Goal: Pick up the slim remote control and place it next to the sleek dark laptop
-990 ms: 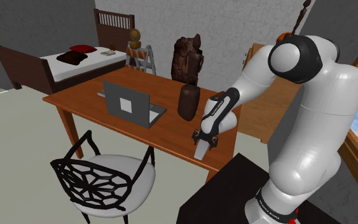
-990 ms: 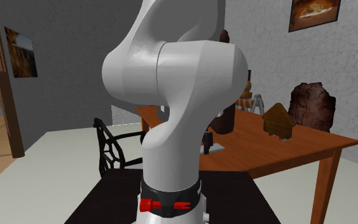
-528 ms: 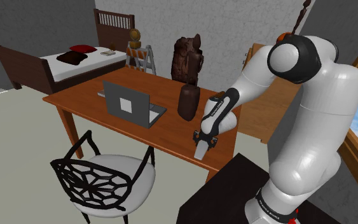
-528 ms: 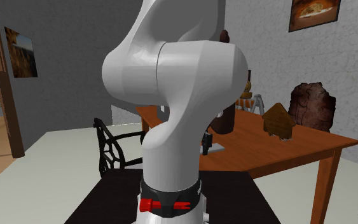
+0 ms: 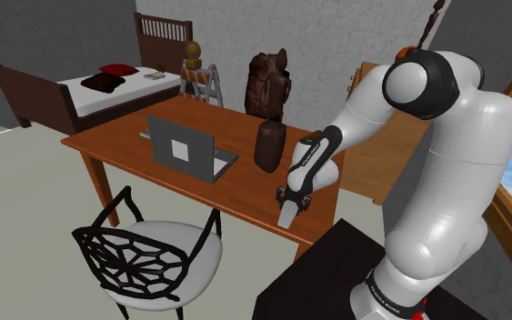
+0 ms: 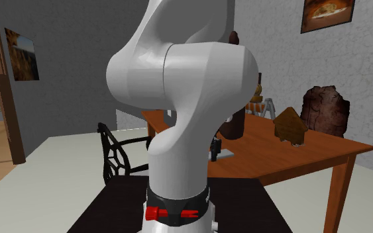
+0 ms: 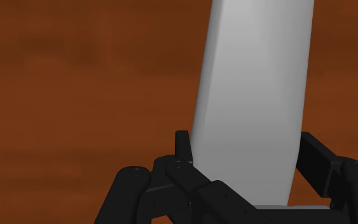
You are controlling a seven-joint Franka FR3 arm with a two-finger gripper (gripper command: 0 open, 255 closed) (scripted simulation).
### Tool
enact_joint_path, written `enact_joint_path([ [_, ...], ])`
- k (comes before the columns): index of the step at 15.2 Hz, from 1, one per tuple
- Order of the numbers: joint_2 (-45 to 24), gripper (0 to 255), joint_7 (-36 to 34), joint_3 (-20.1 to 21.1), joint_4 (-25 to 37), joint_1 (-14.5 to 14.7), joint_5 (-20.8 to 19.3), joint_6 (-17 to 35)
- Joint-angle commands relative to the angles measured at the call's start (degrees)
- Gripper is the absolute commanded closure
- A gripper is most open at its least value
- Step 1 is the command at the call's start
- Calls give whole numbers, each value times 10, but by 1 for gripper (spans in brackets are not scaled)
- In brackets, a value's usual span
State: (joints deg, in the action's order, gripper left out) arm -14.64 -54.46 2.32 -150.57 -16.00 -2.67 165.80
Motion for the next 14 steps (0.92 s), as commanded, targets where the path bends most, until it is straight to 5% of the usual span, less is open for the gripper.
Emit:
enact_joint_path([
  [1,0,255,0,0,0,0,0,0],
  [14,123,255,16,11,-12,-6,22,-111],
])
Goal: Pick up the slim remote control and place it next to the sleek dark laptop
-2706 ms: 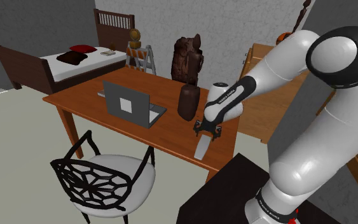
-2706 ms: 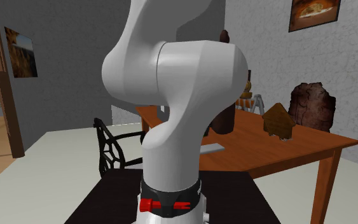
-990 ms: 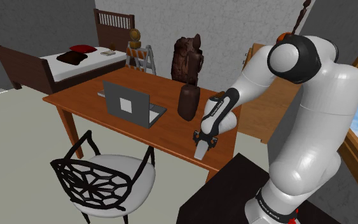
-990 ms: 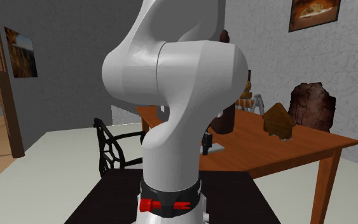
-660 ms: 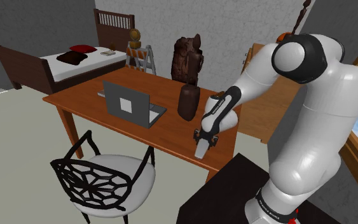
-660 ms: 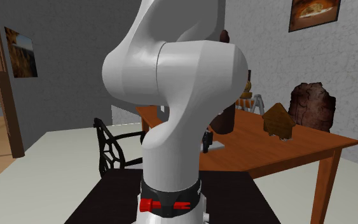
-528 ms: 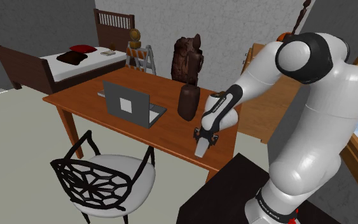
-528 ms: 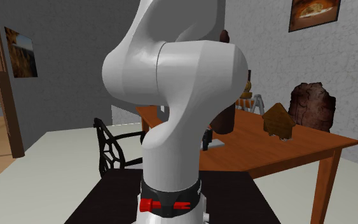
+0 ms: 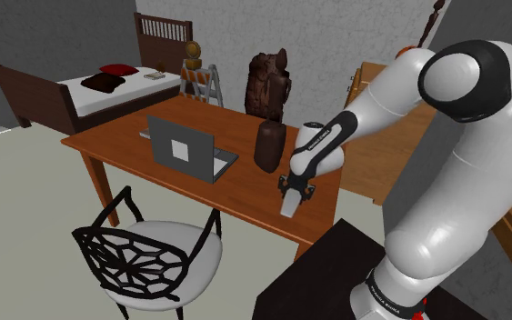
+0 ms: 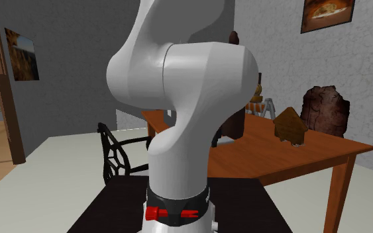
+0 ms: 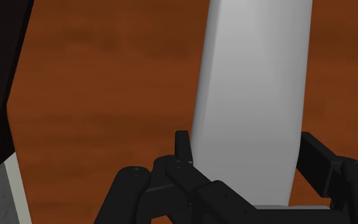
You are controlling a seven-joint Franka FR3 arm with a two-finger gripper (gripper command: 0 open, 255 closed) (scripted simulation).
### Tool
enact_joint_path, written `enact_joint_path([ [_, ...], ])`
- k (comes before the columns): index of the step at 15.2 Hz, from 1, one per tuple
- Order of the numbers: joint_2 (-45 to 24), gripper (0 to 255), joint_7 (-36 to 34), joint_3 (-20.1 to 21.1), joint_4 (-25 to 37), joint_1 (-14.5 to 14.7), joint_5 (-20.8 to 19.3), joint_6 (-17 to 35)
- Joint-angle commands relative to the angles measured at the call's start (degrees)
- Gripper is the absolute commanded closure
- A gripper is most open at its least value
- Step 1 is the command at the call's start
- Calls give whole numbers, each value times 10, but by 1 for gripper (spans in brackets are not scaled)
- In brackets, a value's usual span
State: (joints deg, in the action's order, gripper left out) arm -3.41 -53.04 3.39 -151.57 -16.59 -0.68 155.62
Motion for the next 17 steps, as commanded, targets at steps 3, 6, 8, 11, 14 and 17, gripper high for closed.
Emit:
enact_joint_path([
  [3,37,255,5,1,-1,0,6,-37],
  [6,62,255,7,1,2,0,9,-64],
  [8,78,255,8,1,4,0,10,-82],
  [11,101,255,10,0,9,1,12,-110],
  [14,123,255,11,0,15,1,14,-138],
  [17,143,255,12,0,22,2,15,-165],
])
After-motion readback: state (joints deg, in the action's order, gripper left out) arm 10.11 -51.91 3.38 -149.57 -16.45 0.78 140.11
